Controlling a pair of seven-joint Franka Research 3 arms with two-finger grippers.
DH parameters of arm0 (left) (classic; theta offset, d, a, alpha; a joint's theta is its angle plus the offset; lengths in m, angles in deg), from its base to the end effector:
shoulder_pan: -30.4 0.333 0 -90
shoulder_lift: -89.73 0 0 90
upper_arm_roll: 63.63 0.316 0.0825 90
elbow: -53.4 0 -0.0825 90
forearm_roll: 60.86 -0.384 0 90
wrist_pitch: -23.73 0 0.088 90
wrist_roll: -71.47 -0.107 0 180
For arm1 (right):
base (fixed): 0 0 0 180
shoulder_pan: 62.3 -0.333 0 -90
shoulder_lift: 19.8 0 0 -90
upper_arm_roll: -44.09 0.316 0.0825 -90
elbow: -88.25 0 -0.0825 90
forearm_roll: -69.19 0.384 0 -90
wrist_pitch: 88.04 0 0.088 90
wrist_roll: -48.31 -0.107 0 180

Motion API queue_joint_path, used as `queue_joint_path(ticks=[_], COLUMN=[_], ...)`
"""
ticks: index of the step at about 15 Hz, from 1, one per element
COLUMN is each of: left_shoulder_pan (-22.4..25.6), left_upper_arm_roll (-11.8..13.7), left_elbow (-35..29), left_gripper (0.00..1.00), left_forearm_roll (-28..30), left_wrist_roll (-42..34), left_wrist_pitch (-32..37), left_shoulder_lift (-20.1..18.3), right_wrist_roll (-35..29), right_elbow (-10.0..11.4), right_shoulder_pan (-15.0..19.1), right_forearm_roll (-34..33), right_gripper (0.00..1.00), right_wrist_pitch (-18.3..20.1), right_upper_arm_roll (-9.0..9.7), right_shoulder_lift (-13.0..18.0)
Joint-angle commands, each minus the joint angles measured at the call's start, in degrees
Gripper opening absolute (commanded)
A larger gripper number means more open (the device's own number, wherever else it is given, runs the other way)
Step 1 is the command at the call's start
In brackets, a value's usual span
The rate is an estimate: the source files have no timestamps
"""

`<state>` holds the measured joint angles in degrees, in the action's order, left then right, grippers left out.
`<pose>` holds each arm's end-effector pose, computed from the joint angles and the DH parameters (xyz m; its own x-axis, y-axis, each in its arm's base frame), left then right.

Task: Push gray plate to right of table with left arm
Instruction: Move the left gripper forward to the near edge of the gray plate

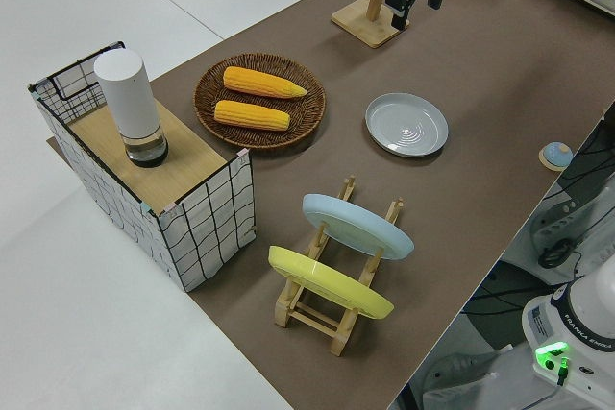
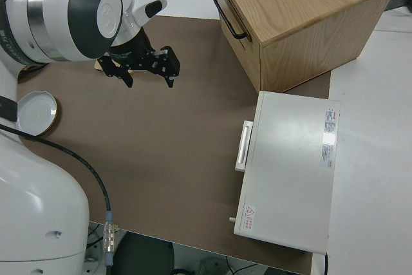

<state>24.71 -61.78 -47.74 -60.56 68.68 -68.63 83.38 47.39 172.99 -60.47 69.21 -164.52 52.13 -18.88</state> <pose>0.5188 -0.0345 0.5957 0.9924 -0.1155 -0.0420 -0.1152 -0.9933 0.0108 0.5208 0.0574 0.6562 0.9876 0.0911 -0.1279 0.0923 -0.9957 0.0040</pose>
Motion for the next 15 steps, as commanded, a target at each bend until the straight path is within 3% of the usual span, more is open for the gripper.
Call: queue_joint_path(ticks=[1, 15], left_shoulder_pan=[-0.37, -0.02], left_upper_arm_roll=[0.34, 0.60], left_elbow=[-7.56, -24.09], left_gripper=[0.99, 0.99], left_forearm_roll=[0.76, 1.20], left_wrist_roll=[-0.20, -0.55], left_wrist_pitch=[-6.06, -25.22], left_shoulder_lift=[-3.84, -4.99], right_wrist_roll=[-0.66, -0.75], right_elbow=[-0.53, -0.53], right_shoulder_pan=[1.07, 1.15], right_forearm_roll=[0.25, 0.25], right_gripper=[0.983, 0.983], right_wrist_pitch=[0.89, 0.89], right_upper_arm_roll=[0.92, 0.92], right_shoulder_lift=[0.14, 0.14])
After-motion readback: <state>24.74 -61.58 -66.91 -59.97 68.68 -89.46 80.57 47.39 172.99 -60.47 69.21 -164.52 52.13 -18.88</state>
